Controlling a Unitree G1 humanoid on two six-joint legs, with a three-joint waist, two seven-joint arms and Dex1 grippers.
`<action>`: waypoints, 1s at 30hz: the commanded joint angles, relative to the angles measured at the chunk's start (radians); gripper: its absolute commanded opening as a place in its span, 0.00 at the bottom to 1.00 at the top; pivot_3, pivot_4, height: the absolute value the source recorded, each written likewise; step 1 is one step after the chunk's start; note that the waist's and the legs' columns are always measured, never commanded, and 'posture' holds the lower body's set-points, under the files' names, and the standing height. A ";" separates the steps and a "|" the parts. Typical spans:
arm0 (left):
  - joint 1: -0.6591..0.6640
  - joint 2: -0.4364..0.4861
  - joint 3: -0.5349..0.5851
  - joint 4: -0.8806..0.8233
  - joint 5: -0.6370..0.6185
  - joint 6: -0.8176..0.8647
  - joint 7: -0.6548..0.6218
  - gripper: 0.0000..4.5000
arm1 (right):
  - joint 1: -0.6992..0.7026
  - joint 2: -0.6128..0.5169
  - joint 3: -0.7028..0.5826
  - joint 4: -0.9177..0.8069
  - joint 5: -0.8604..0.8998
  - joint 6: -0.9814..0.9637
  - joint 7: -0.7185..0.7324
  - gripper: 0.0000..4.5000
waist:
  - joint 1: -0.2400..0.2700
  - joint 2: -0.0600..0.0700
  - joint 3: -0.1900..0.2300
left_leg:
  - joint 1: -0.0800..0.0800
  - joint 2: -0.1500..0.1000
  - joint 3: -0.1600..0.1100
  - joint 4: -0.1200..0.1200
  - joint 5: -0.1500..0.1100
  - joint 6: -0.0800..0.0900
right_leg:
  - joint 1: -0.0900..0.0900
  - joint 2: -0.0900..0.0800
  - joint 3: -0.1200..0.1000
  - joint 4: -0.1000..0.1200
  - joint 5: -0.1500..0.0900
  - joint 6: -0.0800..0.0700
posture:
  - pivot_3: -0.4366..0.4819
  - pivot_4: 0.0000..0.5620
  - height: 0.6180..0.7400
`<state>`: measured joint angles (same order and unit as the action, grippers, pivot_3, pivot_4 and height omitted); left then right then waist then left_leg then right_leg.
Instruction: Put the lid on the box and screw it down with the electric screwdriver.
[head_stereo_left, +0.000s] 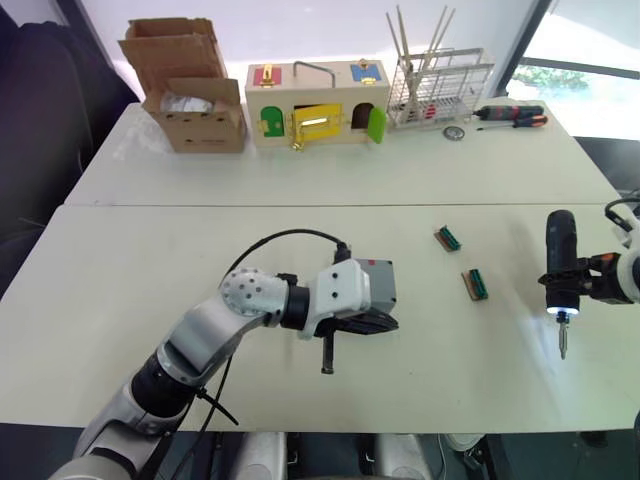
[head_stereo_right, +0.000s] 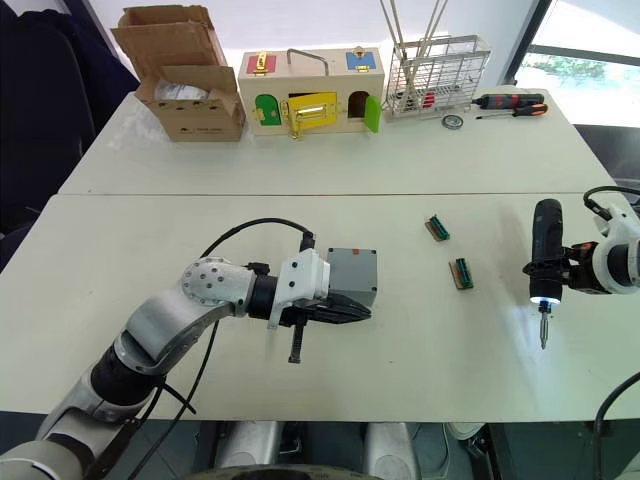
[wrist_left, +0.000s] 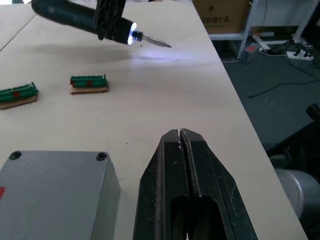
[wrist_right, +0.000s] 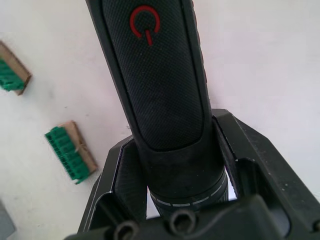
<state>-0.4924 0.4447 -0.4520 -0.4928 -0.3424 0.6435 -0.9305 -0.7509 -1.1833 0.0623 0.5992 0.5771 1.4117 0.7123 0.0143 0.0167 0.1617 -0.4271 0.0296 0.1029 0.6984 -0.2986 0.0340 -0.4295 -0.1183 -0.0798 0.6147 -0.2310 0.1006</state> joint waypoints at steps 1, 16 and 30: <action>0.003 0.012 0.008 -0.034 0.006 0.002 0.017 0.00 | -0.074 0.001 0.055 0.089 -0.097 -0.064 0.060 0.39 | -0.001 0.000 0.000 | 0.000 0.000 0.000 0.000 0.000 0.000 | 0.000 0.000 0.000 0.000 0.000 0.000 | 0.48 0.27 0.90; -0.019 0.147 0.128 0.140 0.133 -0.091 0.064 0.00 | -0.186 0.018 0.054 0.117 -0.324 -0.475 0.198 0.99 | -0.004 0.002 0.001 | 0.000 -0.001 0.001 0.000 0.005 -0.008 | 0.000 0.000 0.000 0.001 0.002 0.003 | 0.48 0.27 0.90; -0.032 0.113 0.055 0.319 0.203 -0.134 0.026 0.00 | 0.608 0.154 -0.130 -1.145 -0.062 -0.560 0.265 0.99 | 0.024 -0.002 0.003 | 0.000 0.000 -0.001 0.004 0.005 -0.009 | 0.003 -0.001 -0.002 0.001 0.003 0.005 | 0.48 0.27 0.90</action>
<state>-0.4997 0.5623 -0.3917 -0.1905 -0.1620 0.5422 -0.8977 -0.1384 -1.0360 -0.0385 -0.4923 0.4982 0.8430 1.0073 0.0387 0.0152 0.1648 -0.4270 0.0299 0.1018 0.7032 -0.2940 0.0262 -0.4261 -0.1193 -0.0809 0.6152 -0.2279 0.1048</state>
